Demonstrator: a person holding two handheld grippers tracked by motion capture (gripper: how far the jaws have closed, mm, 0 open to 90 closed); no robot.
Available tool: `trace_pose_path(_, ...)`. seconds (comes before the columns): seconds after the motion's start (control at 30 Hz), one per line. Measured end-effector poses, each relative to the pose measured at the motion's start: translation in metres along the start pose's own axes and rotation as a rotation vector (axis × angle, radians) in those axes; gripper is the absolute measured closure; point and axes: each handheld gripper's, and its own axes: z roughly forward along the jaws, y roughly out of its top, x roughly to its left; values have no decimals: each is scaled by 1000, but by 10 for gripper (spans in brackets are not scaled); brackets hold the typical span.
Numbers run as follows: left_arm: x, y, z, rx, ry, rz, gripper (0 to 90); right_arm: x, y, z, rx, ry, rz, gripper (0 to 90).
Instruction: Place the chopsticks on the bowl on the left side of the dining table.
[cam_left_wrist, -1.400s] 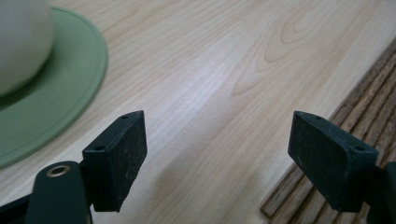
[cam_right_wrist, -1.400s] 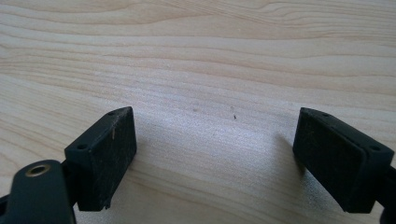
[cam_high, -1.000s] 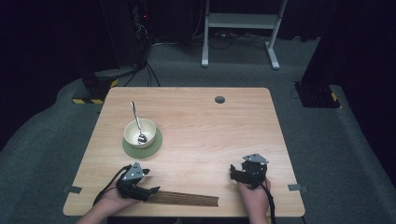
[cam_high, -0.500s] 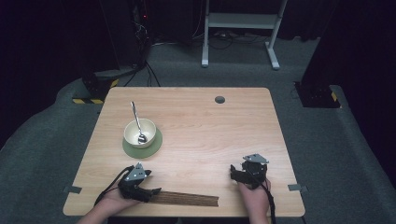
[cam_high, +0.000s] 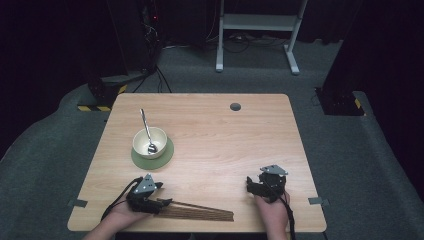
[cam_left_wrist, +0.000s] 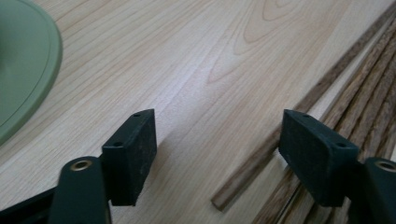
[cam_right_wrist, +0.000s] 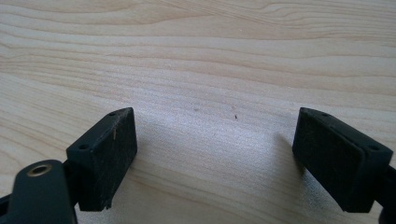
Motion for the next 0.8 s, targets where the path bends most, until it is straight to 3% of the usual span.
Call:
trace_pose_path(0.1, -1, 0, 1, -2, -11, -1, 397, 0, 0, 0, 0, 0, -1, 137)
trace_pose_path(0.13, -1, 0, 1, -5, -10, 4, 459, 0, 0, 0, 0, -1, -1, 137)
trace_pose_path(0.47, -2, -2, 0, -26, -38, 53, 684, 0, 0, 0, 0, -2, -1, 137)
trace_pose_path(0.67, 2, -4, -1, -39, -46, 36, 749, 0, 0, 0, 1, -2, -3, 135)
trace_pose_path(0.8, 5, -5, -1, -43, -25, 18, 789, 0, 0, 0, 1, 0, -3, 133)
